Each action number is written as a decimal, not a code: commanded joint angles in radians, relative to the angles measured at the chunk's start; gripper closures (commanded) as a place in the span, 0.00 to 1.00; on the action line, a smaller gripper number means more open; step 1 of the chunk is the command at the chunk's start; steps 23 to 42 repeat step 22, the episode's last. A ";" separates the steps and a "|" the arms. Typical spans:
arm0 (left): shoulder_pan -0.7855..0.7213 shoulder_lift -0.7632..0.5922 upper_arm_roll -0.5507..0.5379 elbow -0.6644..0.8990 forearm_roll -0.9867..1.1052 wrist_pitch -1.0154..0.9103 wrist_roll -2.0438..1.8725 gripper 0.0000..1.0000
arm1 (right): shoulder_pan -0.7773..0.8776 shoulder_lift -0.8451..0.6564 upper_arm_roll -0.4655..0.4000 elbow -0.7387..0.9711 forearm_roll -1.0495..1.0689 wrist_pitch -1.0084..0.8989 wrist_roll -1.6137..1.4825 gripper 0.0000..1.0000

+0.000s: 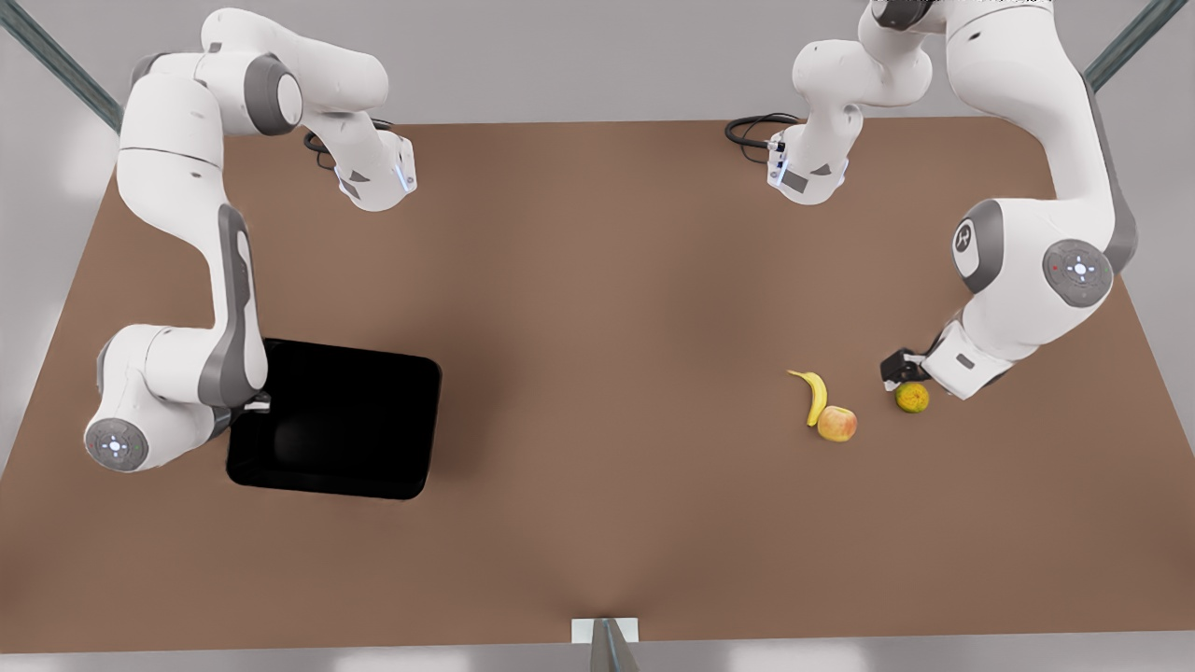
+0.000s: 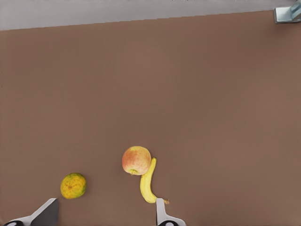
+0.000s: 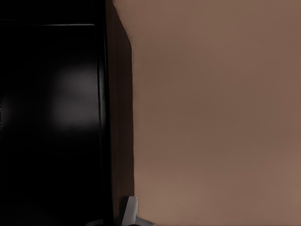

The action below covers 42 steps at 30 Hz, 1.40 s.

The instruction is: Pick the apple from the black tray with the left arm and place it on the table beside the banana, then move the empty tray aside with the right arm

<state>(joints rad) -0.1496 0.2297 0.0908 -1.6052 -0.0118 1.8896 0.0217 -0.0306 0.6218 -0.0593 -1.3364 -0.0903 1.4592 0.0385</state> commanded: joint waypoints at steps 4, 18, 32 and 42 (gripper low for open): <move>0.001 0.007 0.000 0.011 0.021 0.005 0.034 0.00 | -0.003 0.044 -0.013 0.000 0.007 0.069 -0.629 0.93; 0.001 0.008 0.000 0.011 0.023 0.005 0.035 0.00 | 0.011 -0.188 0.156 0.174 0.096 0.003 -0.324 0.00; 0.001 0.010 0.000 0.011 0.033 0.005 0.033 0.00 | 0.018 -0.258 0.253 0.180 0.086 -0.016 -0.132 0.00; 0.001 0.010 0.000 0.011 0.033 0.005 0.033 0.00 | 0.018 -0.258 0.253 0.180 0.086 -0.016 -0.132 0.00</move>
